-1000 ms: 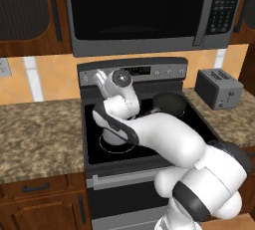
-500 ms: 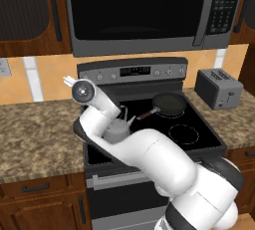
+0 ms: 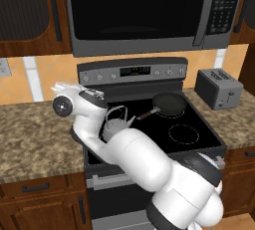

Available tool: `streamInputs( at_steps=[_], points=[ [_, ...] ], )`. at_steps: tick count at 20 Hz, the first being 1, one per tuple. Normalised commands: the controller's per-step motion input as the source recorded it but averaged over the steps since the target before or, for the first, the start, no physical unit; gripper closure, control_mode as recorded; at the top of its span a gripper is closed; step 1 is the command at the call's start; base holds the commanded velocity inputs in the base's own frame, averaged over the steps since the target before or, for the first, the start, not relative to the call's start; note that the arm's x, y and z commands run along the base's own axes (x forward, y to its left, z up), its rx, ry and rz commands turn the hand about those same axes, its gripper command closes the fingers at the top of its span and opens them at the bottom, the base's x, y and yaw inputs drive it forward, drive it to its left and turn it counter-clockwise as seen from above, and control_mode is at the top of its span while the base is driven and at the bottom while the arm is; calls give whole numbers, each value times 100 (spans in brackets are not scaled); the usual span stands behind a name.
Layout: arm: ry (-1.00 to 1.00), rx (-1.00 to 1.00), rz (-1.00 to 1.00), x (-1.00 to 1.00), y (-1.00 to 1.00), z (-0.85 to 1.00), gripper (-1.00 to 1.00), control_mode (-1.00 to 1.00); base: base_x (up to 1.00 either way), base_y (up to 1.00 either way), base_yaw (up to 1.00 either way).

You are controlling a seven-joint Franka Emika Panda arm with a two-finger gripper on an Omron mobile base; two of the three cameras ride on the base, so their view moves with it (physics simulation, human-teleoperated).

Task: Pick the kettle from the counter and place it on a stove burner. Then turn the burner on.

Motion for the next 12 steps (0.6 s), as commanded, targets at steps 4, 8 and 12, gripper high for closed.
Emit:
streamInputs(
  at_steps=[4, 8, 12],
  points=[
    [1, -1, 24, 41, -90, -19, -100, -100, 0, 0, 0],
    [2, 0, 27, 23, -100, -34, -100, -100, 0, 0, 0],
    [0, 1, 33, 36, -94, -28, -100, -100, 0, 0, 0]
  ],
)
